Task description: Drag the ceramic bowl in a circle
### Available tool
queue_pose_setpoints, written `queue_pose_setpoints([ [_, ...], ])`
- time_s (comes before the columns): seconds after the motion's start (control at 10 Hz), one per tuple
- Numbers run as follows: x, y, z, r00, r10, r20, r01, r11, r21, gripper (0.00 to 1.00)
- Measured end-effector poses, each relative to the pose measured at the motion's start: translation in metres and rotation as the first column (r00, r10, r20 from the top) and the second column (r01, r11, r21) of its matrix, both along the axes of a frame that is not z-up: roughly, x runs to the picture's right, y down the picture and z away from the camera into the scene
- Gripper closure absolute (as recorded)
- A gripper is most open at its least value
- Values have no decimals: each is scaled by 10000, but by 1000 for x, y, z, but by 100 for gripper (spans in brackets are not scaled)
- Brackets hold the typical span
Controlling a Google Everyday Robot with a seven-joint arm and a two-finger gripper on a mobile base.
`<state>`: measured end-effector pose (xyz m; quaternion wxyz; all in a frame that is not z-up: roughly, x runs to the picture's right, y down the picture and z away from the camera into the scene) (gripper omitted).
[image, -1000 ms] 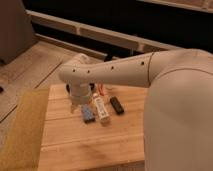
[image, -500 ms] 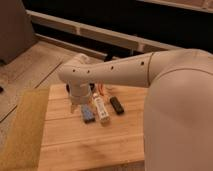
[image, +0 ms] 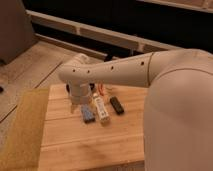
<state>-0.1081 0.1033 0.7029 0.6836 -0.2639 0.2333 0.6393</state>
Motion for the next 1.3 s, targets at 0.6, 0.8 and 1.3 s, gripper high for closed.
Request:
queue_pose_setpoints([
  [0.6, 4, -18, 11, 9981, -581, -202, 591, 9968, 533, 35],
  [0.8, 8, -48, 26, 9956, -935, 37, 924, 9885, 1195, 35],
  [1.3, 7, -95, 68, 9879, -1222, 955, 988, 9705, 2201, 35],
])
